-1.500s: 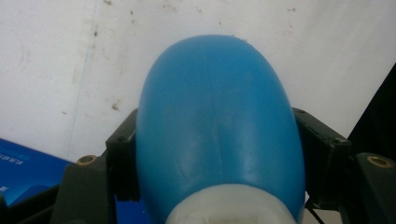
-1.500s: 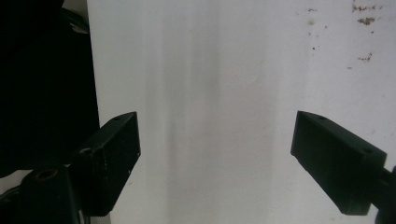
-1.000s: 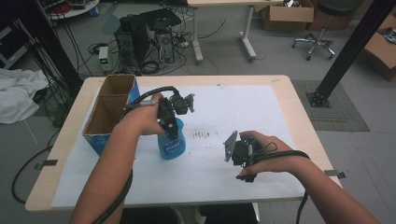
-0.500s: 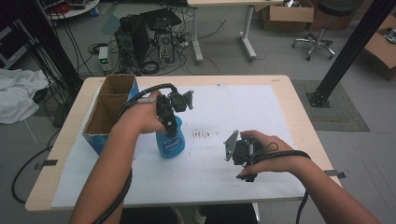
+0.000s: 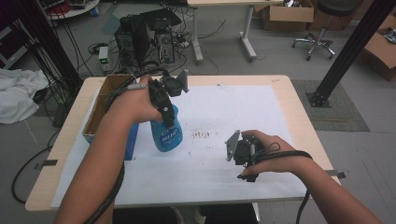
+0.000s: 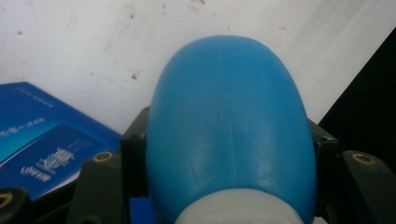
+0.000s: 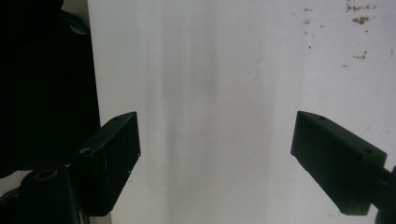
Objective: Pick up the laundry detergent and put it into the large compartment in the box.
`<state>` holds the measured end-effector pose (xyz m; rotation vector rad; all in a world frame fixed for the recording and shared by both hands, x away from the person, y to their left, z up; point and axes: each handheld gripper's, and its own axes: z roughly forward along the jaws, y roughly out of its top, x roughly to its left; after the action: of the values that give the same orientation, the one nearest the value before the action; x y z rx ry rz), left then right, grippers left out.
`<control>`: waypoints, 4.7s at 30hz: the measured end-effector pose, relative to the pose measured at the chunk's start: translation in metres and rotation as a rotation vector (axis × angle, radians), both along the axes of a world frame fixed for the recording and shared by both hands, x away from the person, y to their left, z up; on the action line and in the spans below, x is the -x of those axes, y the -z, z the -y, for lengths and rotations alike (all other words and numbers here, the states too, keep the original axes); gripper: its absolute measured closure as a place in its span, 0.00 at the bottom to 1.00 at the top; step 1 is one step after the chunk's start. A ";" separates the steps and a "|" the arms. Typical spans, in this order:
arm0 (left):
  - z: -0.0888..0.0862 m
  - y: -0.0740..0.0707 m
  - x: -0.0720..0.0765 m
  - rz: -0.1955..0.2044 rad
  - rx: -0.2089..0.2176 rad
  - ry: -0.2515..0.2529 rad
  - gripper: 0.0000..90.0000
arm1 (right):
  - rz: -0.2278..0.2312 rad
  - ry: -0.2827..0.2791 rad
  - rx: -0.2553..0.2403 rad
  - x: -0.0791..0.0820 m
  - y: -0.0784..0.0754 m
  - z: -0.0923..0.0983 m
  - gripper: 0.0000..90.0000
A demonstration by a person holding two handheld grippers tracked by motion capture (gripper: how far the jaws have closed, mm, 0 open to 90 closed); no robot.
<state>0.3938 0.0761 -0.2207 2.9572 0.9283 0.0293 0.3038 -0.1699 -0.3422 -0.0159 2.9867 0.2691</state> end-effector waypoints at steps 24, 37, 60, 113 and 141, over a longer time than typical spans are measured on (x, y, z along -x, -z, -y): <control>-0.048 -0.097 -0.005 0.031 0.023 -0.313 0.42 | 0.009 -0.014 -0.004 -0.001 -0.005 -0.007 0.18; -0.091 -0.130 -0.008 0.020 0.022 -0.592 0.42 | 0.013 -0.015 -0.012 -0.004 -0.003 -0.007 0.18; -0.164 -0.139 -0.015 0.015 0.006 -0.928 0.42 | 0.019 -0.032 -0.013 -0.005 -0.003 -0.012 0.18; -0.180 0.043 -0.043 -0.079 -0.029 -0.891 0.42 | 0.020 -0.011 -0.010 -0.001 -0.003 -0.005 0.18; -0.178 0.069 -0.047 -0.075 -0.032 -0.870 0.42 | 0.015 -0.005 -0.010 -0.003 0.001 -0.005 0.18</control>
<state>0.4406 0.2537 -0.2896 2.3363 2.1313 -0.0392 0.3064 -0.1652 -0.3434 -0.0237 2.9709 0.2829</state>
